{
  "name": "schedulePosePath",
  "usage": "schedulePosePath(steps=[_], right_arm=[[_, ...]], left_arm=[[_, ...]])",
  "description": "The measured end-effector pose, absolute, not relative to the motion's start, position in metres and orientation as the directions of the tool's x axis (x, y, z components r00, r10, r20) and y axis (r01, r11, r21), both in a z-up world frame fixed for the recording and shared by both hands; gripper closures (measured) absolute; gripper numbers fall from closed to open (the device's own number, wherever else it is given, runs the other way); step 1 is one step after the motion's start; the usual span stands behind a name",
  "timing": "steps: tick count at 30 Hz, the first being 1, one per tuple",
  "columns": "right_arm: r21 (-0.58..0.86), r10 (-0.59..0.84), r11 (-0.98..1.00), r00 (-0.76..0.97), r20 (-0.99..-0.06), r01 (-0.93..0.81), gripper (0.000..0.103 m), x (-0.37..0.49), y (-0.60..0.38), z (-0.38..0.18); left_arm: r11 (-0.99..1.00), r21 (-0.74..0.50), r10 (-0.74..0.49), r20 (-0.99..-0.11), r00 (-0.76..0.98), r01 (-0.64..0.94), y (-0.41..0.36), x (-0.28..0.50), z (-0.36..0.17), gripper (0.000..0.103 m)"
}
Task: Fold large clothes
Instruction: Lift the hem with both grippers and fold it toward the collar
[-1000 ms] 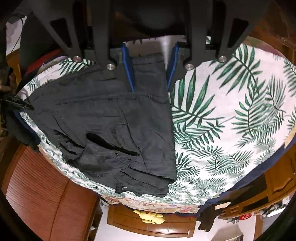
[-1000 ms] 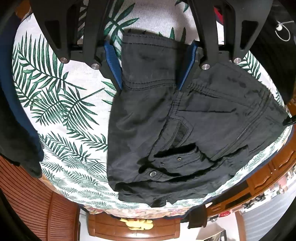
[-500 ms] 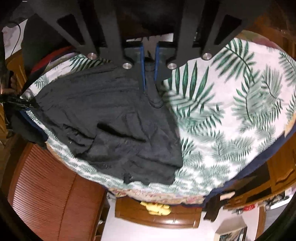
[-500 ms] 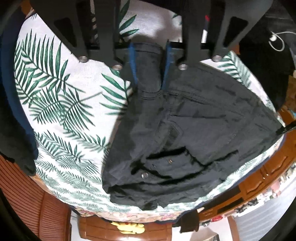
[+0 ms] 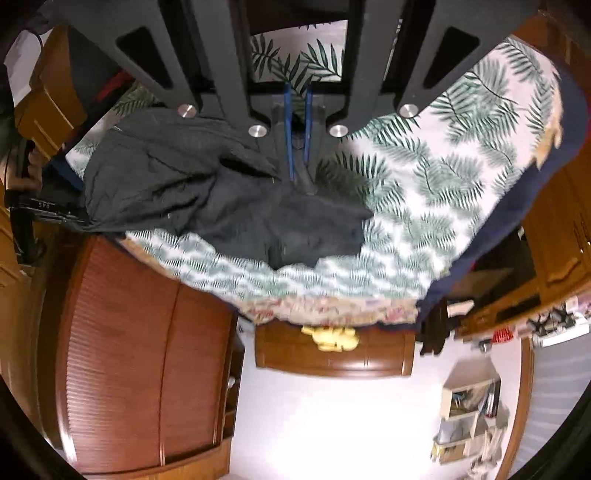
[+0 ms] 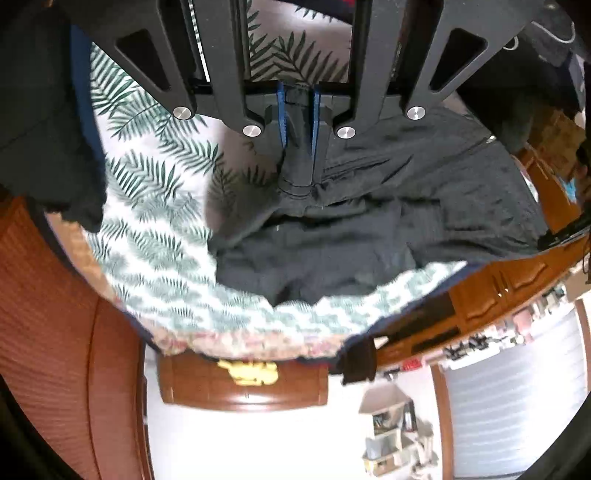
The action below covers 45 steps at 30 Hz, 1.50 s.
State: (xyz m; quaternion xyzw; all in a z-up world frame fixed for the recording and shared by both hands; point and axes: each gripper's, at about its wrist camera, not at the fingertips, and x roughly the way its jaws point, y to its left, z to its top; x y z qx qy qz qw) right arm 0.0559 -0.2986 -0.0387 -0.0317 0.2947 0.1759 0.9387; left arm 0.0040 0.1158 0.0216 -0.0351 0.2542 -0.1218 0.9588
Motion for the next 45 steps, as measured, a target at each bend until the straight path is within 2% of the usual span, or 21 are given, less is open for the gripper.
schedulePosePath(steps=[6, 14, 18, 26, 37, 45], right_arm=[[0.051, 0.327, 0.935, 0.793, -0.514, -0.352, 0.097, 0.012, -0.304, -0.002], [0.036, 0.339, 0.930, 0.819, -0.463, -0.365, 0.097, -0.042, -0.313, 0.019], [0.040, 0.341, 0.928, 0.805, -0.486, -0.369, 0.097, -0.031, -0.314, 0.008], [0.019, 0.316, 0.932, 0.786, -0.531, -0.362, 0.096, 0.024, -0.307, -0.024], [0.106, 0.368, 0.923, 0.772, -0.518, -0.369, 0.096, 0.054, -0.313, -0.064], [0.080, 0.351, 0.927, 0.772, -0.530, -0.366, 0.096, 0.095, -0.308, -0.111]], left_arm=[[0.969, -0.104, -0.247, -0.412, 0.877, 0.224, 0.124, -0.035, 0.061, 0.101], [0.963, -0.089, -0.271, -0.335, 0.902, 0.256, 0.127, -0.093, 0.095, 0.101], [0.967, -0.078, -0.256, -0.357, 0.898, 0.244, 0.126, -0.082, 0.088, 0.101], [0.974, -0.109, -0.224, -0.415, 0.882, 0.196, 0.124, -0.012, 0.062, 0.101], [0.979, -0.104, -0.202, -0.446, 0.872, 0.174, 0.120, 0.012, 0.034, 0.101], [0.987, -0.069, -0.160, -0.502, 0.850, 0.145, 0.123, 0.059, -0.006, 0.101]])
